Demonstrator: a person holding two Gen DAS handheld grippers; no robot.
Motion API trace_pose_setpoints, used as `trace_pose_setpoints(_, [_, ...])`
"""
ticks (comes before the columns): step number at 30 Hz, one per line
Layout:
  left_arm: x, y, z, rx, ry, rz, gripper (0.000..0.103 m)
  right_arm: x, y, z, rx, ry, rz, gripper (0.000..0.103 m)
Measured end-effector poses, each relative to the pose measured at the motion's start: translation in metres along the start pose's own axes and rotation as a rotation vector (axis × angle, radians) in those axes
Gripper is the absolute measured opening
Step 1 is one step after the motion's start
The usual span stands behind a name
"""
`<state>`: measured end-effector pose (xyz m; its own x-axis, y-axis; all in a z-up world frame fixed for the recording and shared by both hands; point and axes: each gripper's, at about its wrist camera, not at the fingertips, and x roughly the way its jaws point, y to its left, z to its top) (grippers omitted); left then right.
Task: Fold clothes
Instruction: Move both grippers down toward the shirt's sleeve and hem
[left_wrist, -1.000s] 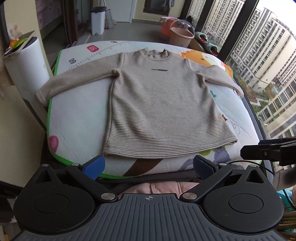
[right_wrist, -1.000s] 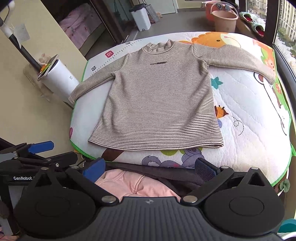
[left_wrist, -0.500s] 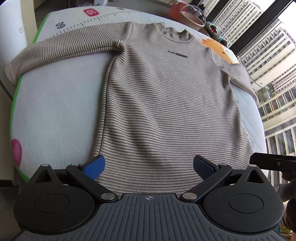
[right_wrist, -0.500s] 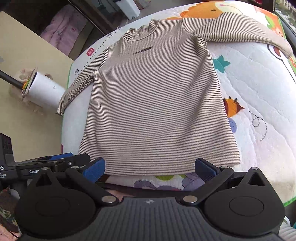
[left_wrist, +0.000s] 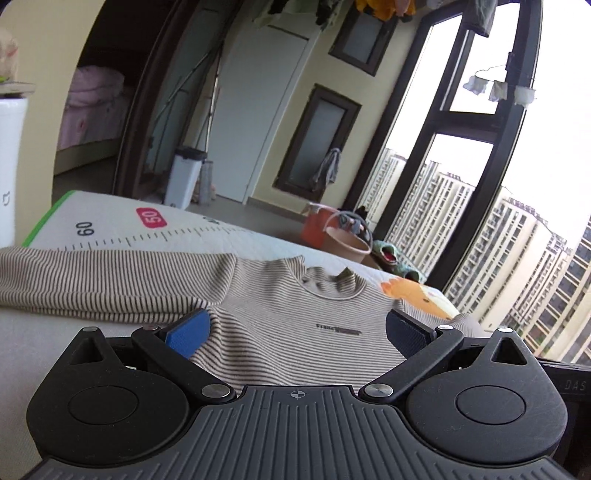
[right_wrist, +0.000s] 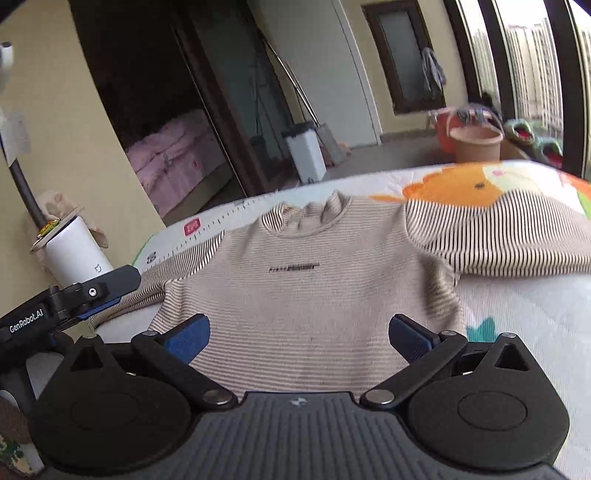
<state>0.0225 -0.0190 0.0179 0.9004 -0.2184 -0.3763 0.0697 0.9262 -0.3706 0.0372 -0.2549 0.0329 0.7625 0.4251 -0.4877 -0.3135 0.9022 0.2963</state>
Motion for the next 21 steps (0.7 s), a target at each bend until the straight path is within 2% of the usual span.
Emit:
trace_pose_setpoints(3, [0.012, -0.002, -0.001, -0.023, -0.013, 0.011, 0.103, -0.005, -0.016, -0.003, -0.093, -0.160, -0.020, 0.103])
trace_pose_setpoints(4, [0.014, -0.004, -0.001, -0.028, -0.022, 0.010, 0.103, -0.003, -0.022, -0.005, -0.093, -0.177, -0.037, 0.103])
trace_pose_setpoints(6, [0.016, -0.007, -0.001, -0.025, -0.039, -0.029, 0.103, 0.002, -0.036, -0.009, -0.071, -0.184, -0.083, 0.103])
trace_pose_setpoints(8, [0.017, -0.009, -0.003, -0.021, -0.051, -0.049, 0.103, 0.007, -0.051, -0.011, -0.006, -0.153, -0.093, 0.103])
trace_pose_setpoints(11, [0.018, -0.012, -0.007, -0.014, -0.064, -0.050, 0.103, 0.010, -0.073, -0.010, 0.110, -0.129, -0.034, 0.103])
trace_pose_setpoints(16, [0.013, -0.022, -0.009, 0.014, -0.131, 0.015, 0.103, 0.014, -0.106, -0.016, 0.281, -0.110, 0.044, 0.103])
trace_pose_setpoints(17, [0.011, -0.025, -0.008, 0.027, -0.139, 0.023, 0.103, 0.014, -0.107, -0.016, 0.284, -0.107, 0.061, 0.103])
trace_pose_setpoints(21, [0.017, -0.015, -0.009, -0.033, -0.086, 0.026, 0.103, 0.017, -0.105, -0.016, 0.245, -0.084, 0.153, 0.103])
